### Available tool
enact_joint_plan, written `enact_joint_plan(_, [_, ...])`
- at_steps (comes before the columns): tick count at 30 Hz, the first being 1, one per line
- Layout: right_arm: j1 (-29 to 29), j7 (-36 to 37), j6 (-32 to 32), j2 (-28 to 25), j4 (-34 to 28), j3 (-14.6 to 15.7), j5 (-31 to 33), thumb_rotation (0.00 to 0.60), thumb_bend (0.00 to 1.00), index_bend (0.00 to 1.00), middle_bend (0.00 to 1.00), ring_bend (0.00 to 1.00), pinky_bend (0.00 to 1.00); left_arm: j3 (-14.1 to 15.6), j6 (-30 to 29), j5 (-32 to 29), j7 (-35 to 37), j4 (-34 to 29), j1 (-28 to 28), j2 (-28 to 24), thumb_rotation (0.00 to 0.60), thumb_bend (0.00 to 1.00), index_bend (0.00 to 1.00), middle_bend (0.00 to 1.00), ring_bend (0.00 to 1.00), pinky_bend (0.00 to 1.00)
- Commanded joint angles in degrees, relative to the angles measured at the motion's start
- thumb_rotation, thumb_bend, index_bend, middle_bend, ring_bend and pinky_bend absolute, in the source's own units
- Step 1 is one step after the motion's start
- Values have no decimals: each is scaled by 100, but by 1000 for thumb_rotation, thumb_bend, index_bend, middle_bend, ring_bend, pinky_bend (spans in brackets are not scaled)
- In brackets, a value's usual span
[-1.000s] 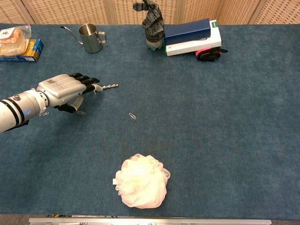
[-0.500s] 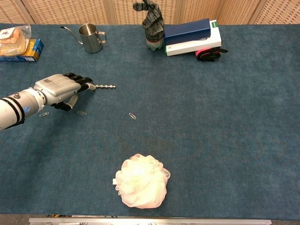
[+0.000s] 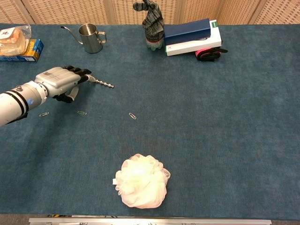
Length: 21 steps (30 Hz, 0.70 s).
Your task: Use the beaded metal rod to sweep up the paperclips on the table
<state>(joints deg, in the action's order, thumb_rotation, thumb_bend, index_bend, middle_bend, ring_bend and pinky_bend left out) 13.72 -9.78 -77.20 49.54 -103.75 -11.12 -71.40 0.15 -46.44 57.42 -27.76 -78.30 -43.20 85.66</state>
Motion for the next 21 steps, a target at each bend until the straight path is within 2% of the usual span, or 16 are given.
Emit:
enact_joint_plan(1, [4, 8, 8, 3, 5, 0, -2, 600, 0, 118, 35, 0, 62, -5, -13, 4, 19, -4, 15, -13, 600, 803, 85, 0, 0, 0])
enact_joint_plan(7, [16, 32, 31, 3, 23, -2, -8, 600, 0, 118, 35, 0, 62, 3, -204, 107, 92, -264, 130, -181, 600, 801, 90, 0, 0, 0])
enact_joint_plan(14, [19, 42, 9, -19, -1, -21, -19, 600, 0, 118, 35, 0, 62, -51, -454, 254, 231, -926, 252, -607, 600, 781, 98, 0, 0, 0])
enact_joint_plan(16, [18, 42, 5, -18, -3, -24, -10, 600, 0, 118, 35, 0, 62, -148, -559, 308, 458, -1062, 313, -674, 600, 717, 128, 0, 0, 0])
enact_joint_plan(21, [21, 36, 2, -15, -10, -39, 26, 600, 0, 120, 37, 0, 62, -492, -475, 300, 1516, -1227, 429, -753, 600, 512, 309, 0, 0, 0])
